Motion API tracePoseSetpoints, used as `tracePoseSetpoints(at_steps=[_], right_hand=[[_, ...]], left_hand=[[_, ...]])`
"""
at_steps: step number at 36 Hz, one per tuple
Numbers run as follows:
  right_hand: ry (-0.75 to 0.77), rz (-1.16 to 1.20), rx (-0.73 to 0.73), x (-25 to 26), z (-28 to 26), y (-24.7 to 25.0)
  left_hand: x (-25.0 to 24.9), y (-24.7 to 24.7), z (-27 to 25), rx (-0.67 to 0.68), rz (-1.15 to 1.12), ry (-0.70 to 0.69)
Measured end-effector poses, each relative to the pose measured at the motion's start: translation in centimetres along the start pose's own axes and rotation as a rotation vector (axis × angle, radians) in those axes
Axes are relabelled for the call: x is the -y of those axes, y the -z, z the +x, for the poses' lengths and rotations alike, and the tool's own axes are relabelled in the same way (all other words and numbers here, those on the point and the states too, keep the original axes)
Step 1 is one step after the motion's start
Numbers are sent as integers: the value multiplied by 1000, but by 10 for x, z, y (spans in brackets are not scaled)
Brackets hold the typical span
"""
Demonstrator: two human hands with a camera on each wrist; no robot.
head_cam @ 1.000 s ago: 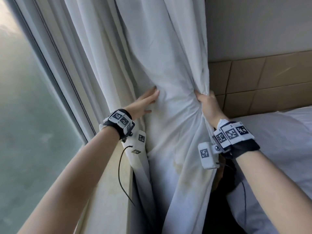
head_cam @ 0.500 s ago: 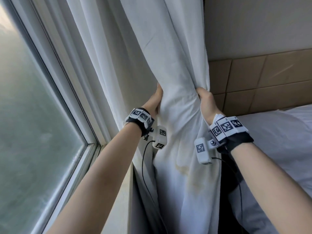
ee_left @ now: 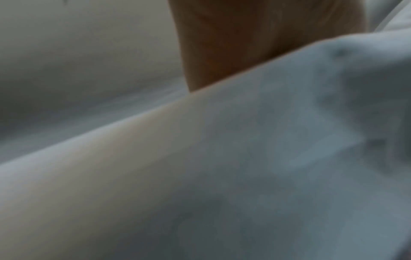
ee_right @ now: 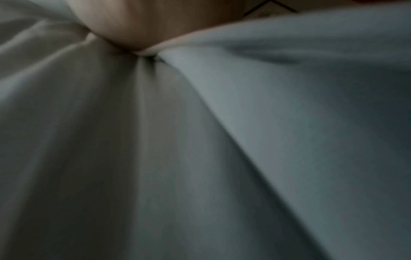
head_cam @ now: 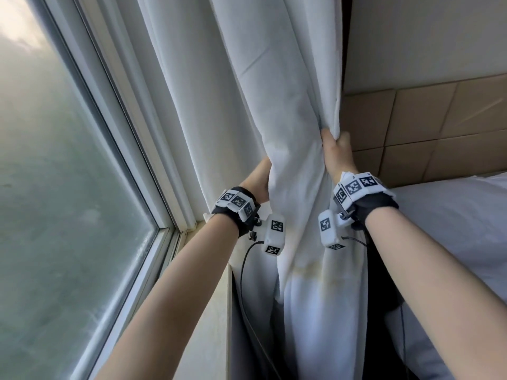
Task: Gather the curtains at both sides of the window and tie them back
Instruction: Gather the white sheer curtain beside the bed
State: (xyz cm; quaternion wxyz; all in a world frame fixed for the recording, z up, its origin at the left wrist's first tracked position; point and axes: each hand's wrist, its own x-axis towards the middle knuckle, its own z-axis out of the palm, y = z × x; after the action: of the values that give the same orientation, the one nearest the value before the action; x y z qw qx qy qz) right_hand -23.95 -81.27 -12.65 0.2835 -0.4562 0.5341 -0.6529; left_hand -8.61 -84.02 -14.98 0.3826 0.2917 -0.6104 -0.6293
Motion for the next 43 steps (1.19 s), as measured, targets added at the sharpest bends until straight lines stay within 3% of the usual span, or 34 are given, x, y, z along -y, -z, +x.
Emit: tracePoseSetpoints(at_steps=[5,7,13,20,28,36,39,43], right_hand=[[55,-144,-49,-2,-1,-17],[53,-166,-58,-1,-2,-22],[32,-159,-37,-2,-6,-29],[43,-265,-82,-2,-2,-25],[160,-640,-42,0,-5,-13],[182,-855,-6,9,-13,-18],[196,-909,5,11,-16,-25],[166,-915,29,13,-17,-29]], left_hand=[[4,8,-6,-58,59,25],[4,11,-2,-129,130,11],[8,28,2,-331,65,-54],[10,50,-7,-571,330,-188],[7,57,-18,-781,483,-266],[17,36,-35,-1005,655,-417],[28,19,-46,-1031,661,-507],[29,3,-56,-966,628,-567]])
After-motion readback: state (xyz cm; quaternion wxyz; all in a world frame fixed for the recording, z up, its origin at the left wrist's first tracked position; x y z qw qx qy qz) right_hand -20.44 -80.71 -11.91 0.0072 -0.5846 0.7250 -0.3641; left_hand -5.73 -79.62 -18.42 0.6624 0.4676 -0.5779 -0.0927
